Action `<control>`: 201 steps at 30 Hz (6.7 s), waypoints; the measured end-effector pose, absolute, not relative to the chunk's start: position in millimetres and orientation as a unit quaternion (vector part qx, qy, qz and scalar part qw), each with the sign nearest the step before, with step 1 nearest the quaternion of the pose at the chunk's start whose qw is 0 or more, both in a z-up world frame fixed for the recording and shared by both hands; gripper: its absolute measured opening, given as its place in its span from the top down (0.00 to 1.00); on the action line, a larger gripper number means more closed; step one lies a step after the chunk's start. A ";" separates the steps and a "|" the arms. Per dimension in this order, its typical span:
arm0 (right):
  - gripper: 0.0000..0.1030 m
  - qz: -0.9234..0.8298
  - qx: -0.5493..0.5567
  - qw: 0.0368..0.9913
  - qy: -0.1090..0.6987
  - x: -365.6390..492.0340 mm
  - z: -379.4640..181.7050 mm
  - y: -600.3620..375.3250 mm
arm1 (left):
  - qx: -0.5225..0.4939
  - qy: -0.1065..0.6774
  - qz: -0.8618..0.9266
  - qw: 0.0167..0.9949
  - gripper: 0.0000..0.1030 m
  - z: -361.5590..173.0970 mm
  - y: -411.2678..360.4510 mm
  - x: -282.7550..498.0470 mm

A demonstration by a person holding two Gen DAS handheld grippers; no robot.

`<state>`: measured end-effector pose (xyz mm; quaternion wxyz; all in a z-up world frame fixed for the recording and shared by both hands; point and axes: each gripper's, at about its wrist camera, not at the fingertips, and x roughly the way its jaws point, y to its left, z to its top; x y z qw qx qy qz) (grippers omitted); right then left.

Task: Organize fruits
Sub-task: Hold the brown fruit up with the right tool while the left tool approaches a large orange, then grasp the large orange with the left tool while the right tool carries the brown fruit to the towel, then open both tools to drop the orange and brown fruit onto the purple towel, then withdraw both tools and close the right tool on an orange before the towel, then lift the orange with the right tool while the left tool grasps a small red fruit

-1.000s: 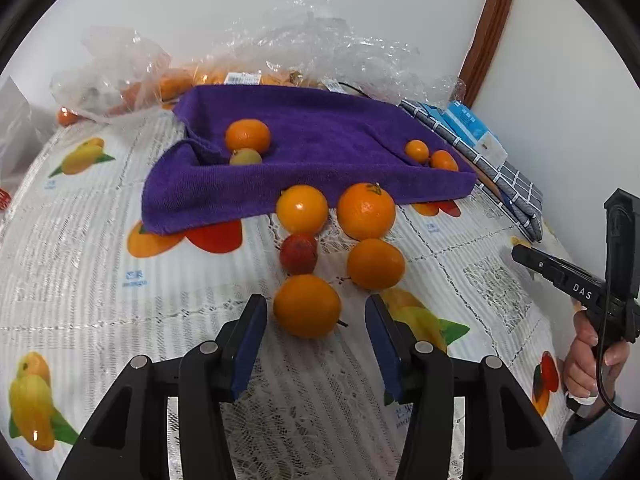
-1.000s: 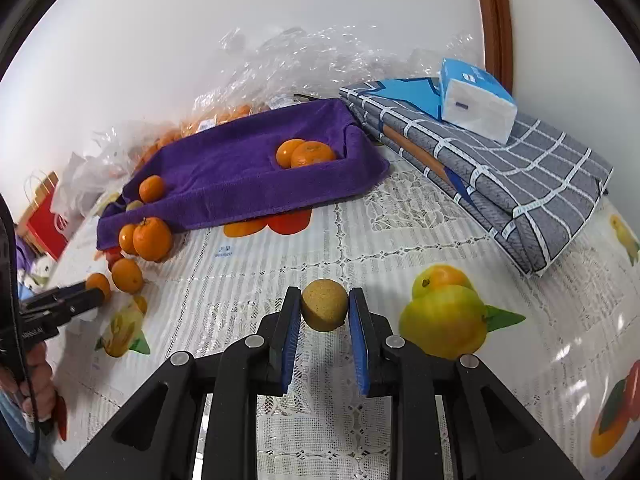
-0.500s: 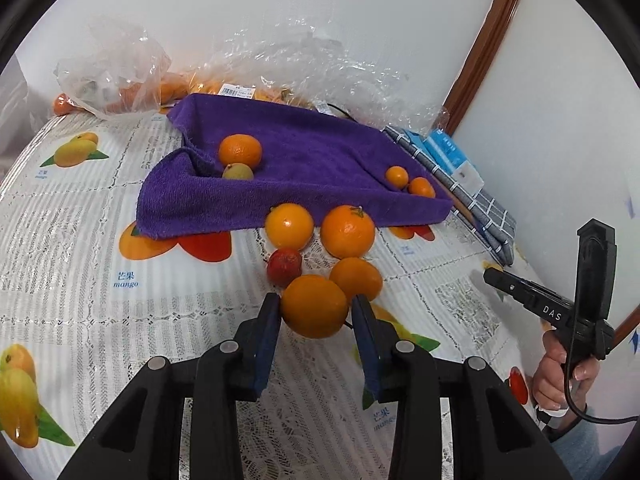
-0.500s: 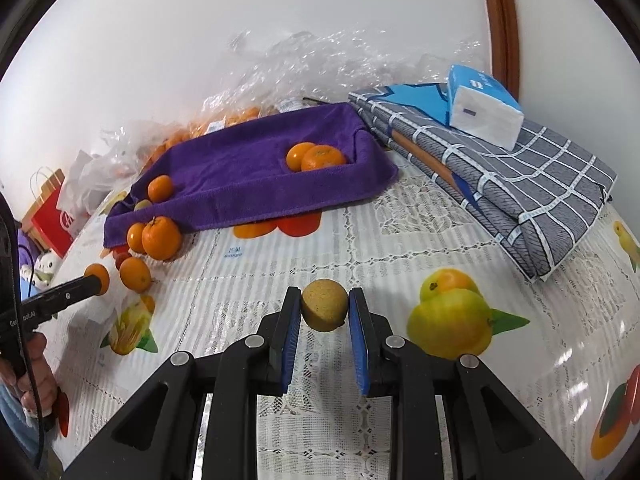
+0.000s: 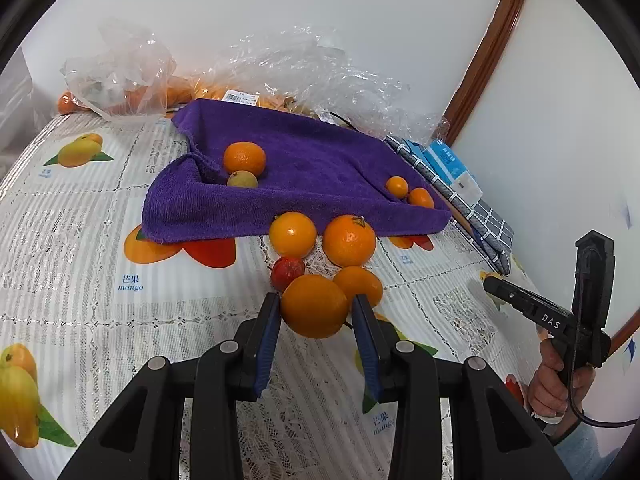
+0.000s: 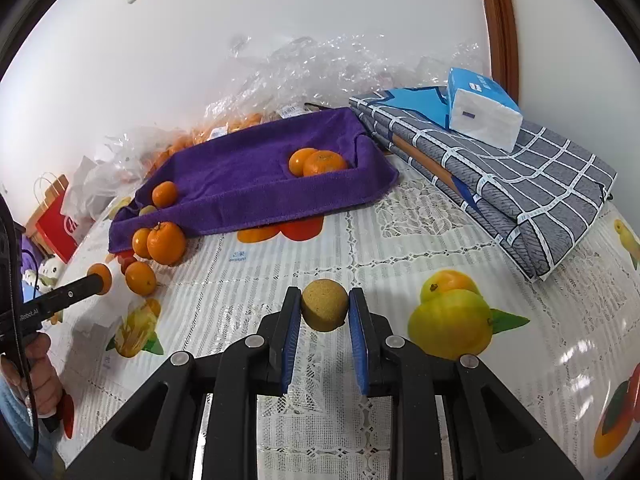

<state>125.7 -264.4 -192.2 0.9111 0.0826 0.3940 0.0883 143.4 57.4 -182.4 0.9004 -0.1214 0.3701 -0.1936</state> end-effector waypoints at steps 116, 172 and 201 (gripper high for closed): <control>0.54 0.050 0.032 0.928 0.367 223.7 -105.6 -199.0 | -0.082 0.282 -0.107 0.950 0.59 -73.1 49.5 244.5; 0.65 0.129 -0.081 0.906 0.394 125.4 -186.3 -140.4 | -0.136 0.406 -0.048 0.902 0.60 -191.3 135.8 118.8; 0.65 0.136 0.034 0.903 0.405 134.9 -191.0 -227.6 | -0.109 0.398 -0.094 0.906 0.76 -188.0 42.1 183.0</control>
